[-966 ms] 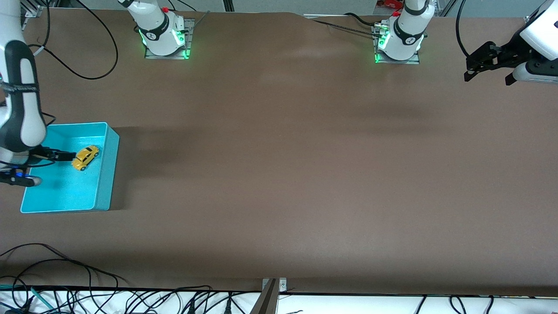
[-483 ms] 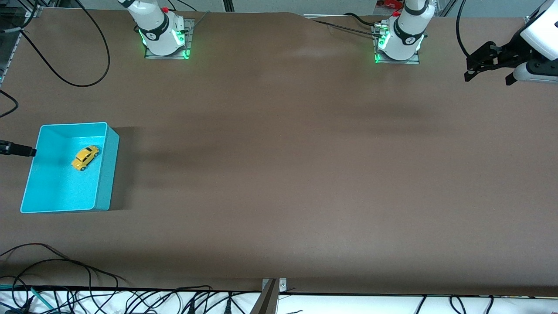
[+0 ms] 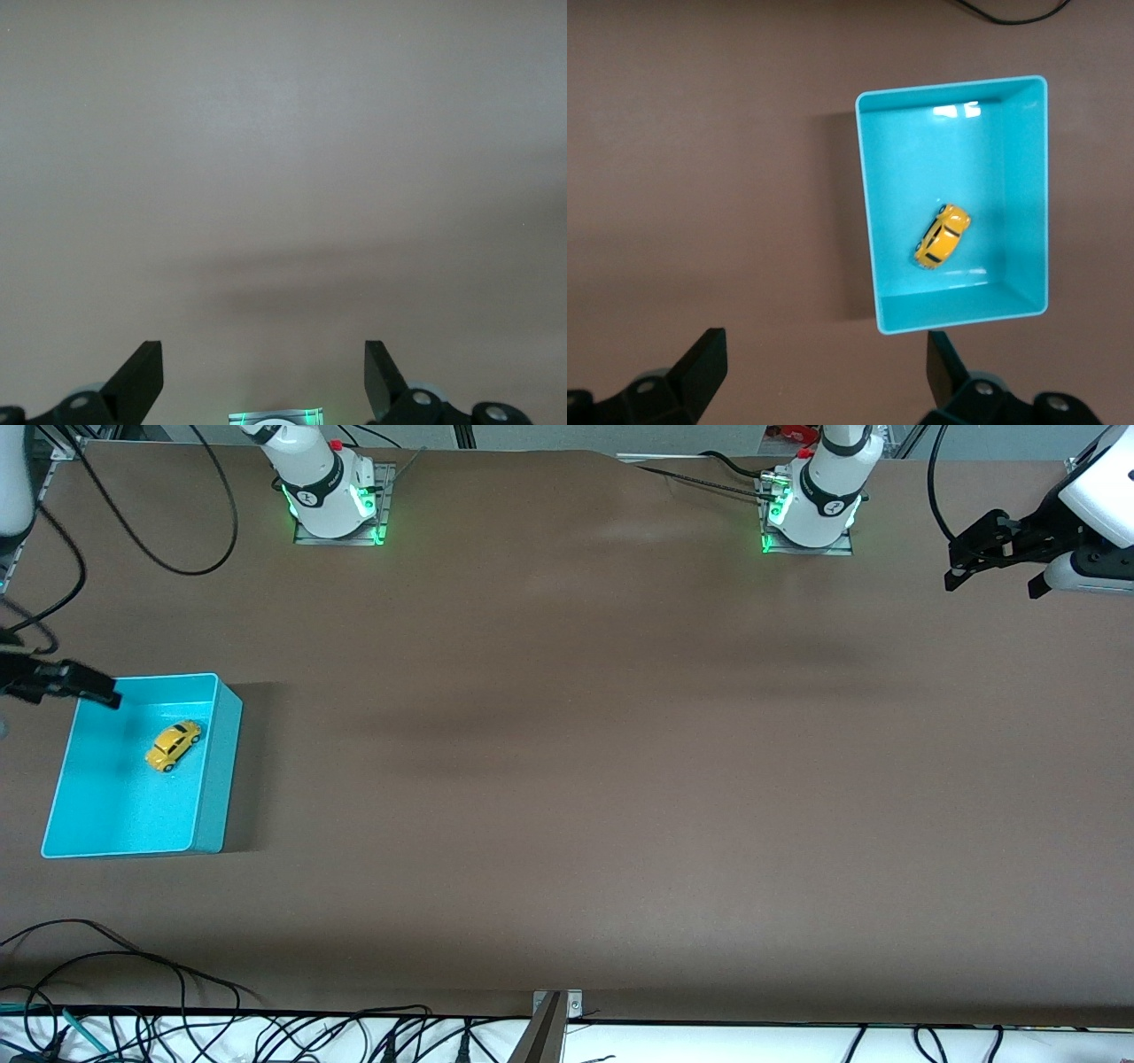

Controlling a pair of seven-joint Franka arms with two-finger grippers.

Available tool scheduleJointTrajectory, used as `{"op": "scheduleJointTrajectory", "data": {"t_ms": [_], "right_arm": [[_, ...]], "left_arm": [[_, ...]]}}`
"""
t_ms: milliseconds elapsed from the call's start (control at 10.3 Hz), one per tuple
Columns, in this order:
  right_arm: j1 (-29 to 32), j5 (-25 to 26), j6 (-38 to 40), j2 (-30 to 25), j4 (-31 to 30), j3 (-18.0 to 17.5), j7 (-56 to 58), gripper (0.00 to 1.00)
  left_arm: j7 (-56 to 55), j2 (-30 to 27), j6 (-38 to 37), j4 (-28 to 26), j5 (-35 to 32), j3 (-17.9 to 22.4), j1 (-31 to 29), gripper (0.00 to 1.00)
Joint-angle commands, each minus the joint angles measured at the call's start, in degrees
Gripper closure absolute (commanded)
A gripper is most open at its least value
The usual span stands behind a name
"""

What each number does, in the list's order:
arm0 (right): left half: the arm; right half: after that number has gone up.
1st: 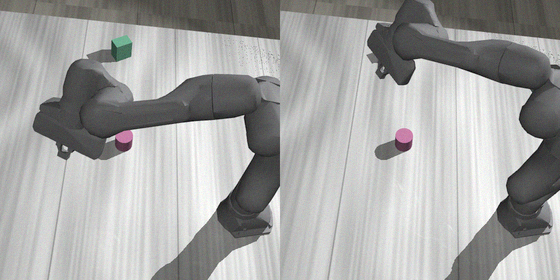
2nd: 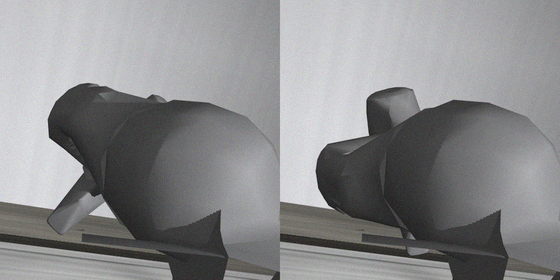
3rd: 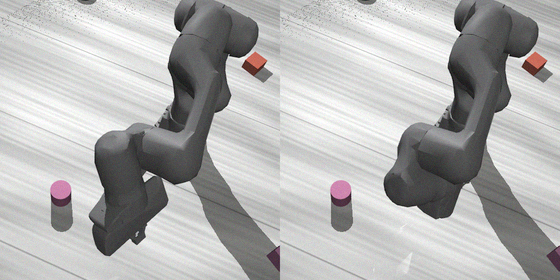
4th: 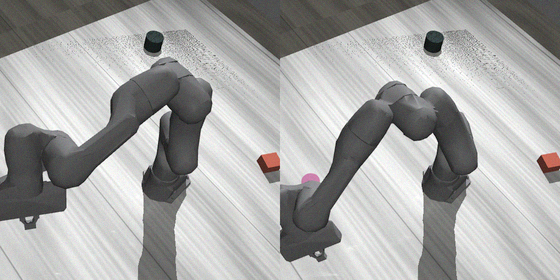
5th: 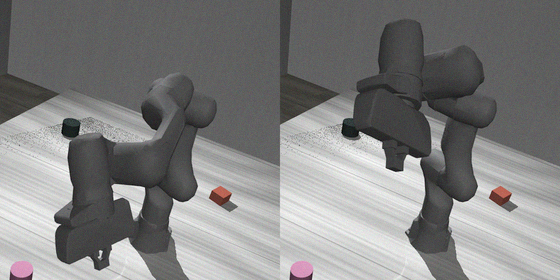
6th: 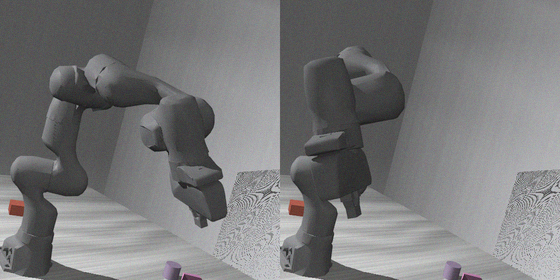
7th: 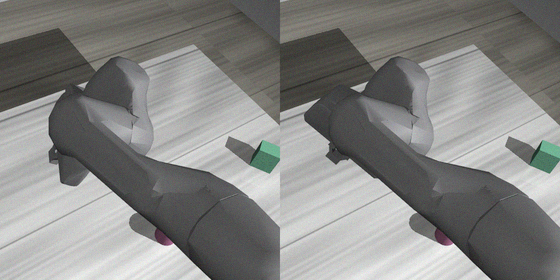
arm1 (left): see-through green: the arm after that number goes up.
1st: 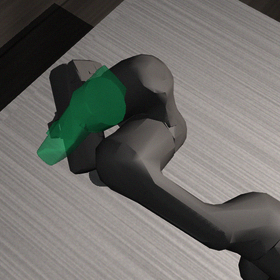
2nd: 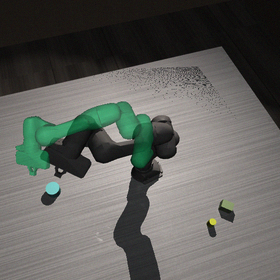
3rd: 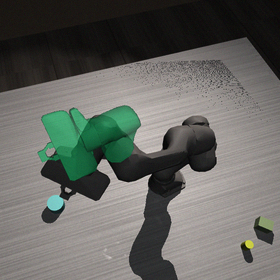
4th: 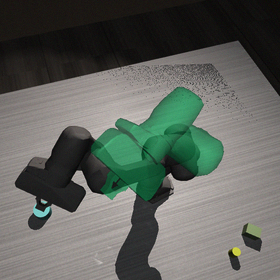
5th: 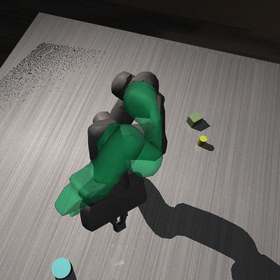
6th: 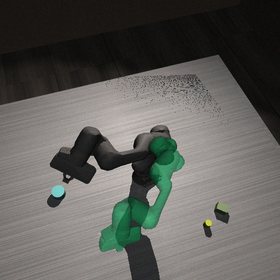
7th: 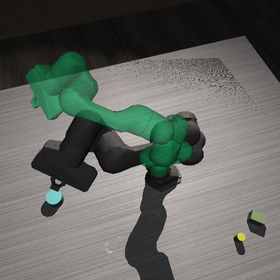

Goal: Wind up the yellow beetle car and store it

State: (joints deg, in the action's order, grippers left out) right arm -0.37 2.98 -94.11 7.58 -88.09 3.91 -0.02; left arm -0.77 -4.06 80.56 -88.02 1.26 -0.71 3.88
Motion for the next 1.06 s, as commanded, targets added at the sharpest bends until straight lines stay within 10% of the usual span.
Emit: {"op": "scheduleJointTrajectory", "data": {"t_ms": [0, 966], "right_arm": [[-0.15, -1.05, -2.04, -7.74, -9.27, 0.31, -0.95, 0.0], [0.2, -2.72, 1.12, -9.25, -9.65, 0.31, -1.04, 0.0]], "left_arm": [[-0.19, 0.72, -1.63, 1.89, 0.85, 0.27, 0.08, 0.0], [-0.19, 0.8, -2.25, 1.8, 0.94, 0.36, -0.19, 0.0]]}}
